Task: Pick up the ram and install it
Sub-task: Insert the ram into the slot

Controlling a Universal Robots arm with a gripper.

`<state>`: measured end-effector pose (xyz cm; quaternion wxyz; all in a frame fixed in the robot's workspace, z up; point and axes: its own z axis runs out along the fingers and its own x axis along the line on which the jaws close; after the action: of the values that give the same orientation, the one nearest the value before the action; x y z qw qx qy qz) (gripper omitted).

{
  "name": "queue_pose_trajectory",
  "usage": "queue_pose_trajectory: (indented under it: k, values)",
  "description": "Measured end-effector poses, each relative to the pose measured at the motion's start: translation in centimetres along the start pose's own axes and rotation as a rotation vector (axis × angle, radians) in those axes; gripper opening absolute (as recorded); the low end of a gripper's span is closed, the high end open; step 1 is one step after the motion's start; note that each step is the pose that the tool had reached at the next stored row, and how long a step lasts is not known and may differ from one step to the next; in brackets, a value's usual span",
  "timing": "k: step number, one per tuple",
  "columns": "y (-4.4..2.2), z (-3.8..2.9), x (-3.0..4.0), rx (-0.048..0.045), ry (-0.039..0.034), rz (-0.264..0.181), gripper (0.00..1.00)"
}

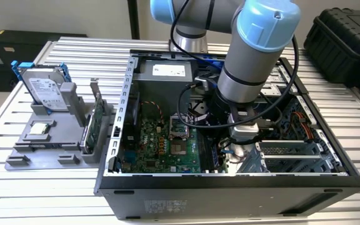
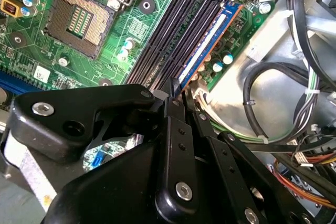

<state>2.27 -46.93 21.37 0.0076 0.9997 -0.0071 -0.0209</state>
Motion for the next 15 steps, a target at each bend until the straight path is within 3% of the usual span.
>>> queue_pose_trajectory:
  k: [14, 15]
  values:
    - [0.0, 0.27, 0.01, 0.0002, 0.0, 0.0, 0.0]
    - [-0.02, 0.3, 0.02, 0.001, 0.0003, 0.0, 1.0]
